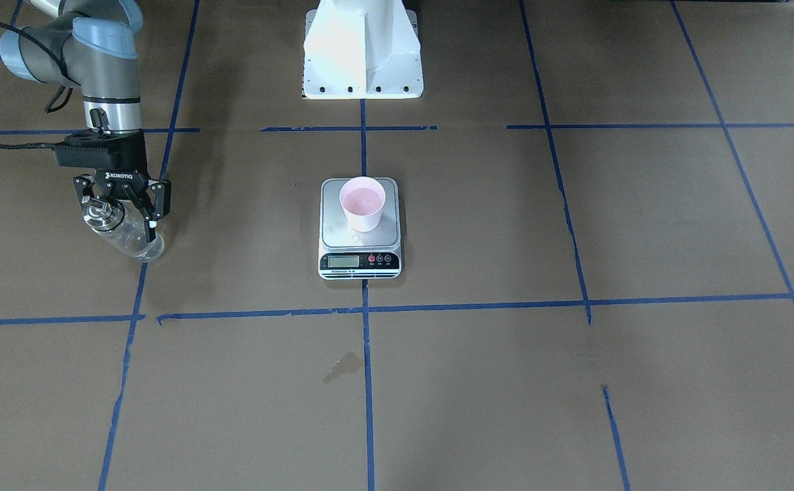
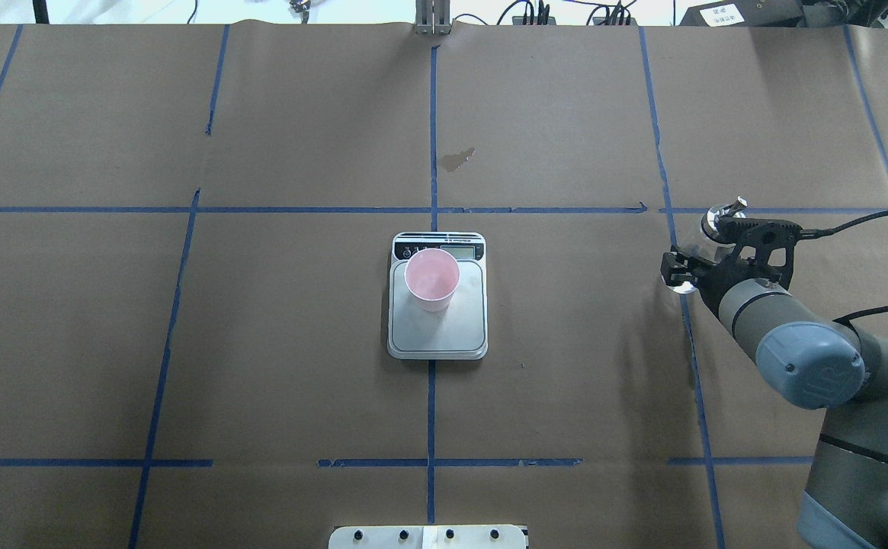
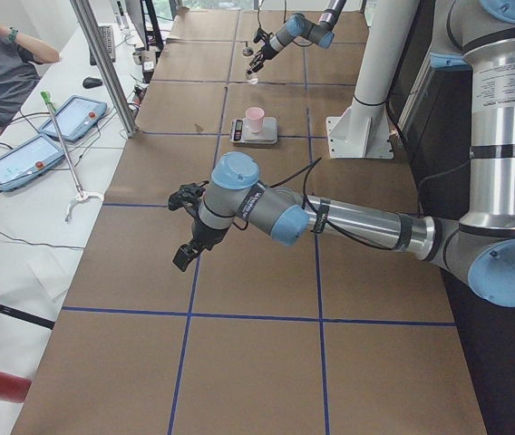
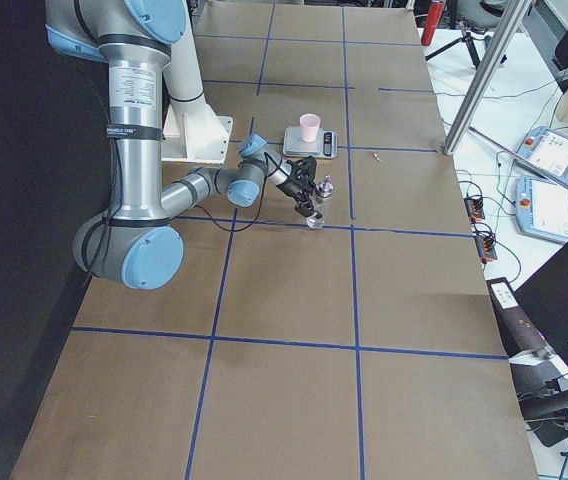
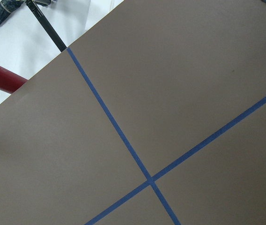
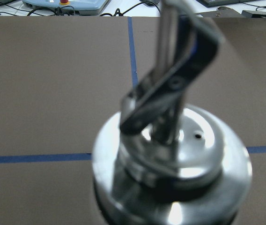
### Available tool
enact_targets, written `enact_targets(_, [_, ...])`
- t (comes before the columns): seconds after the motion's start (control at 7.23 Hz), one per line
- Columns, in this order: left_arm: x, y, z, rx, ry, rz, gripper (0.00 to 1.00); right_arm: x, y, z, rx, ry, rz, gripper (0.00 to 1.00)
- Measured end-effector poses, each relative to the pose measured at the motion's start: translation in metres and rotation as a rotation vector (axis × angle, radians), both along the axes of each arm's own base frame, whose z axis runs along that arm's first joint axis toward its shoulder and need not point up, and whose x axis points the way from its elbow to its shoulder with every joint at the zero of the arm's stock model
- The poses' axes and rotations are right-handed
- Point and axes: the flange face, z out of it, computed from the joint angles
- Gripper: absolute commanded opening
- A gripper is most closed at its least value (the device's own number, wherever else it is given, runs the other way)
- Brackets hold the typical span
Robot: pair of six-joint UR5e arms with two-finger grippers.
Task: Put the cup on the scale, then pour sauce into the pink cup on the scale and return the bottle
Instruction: 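Lower the dispenser onto the table with the right gripper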
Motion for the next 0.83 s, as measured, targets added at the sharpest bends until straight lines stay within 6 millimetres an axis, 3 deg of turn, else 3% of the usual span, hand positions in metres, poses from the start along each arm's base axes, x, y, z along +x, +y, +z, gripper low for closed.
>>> enact_targets(0.28, [0.0003,-0.0001,-0.0002,0.0,0.002,0.002,1.0,-0.0023,0.0021,0.0001,-0.002,-0.001,-0.008,0.1])
enact_targets(0.55, [0.0004,-0.0007,-0.0009,0.002,0.002,0.002,1.0,-0.0011,0.0038,0.0039,-0.007,0.006,-0.016,0.33])
enact_targets(0.69, [0.0004,-0.0011,-0.0008,0.002,0.002,0.003,1.0,0.0,0.0046,0.0062,0.001,0.025,-0.032,0.4])
enact_targets(0.83, [0.0005,-0.0012,-0.0008,0.002,0.002,0.003,1.0,0.001,0.0052,0.008,0.013,0.049,-0.051,0.62])
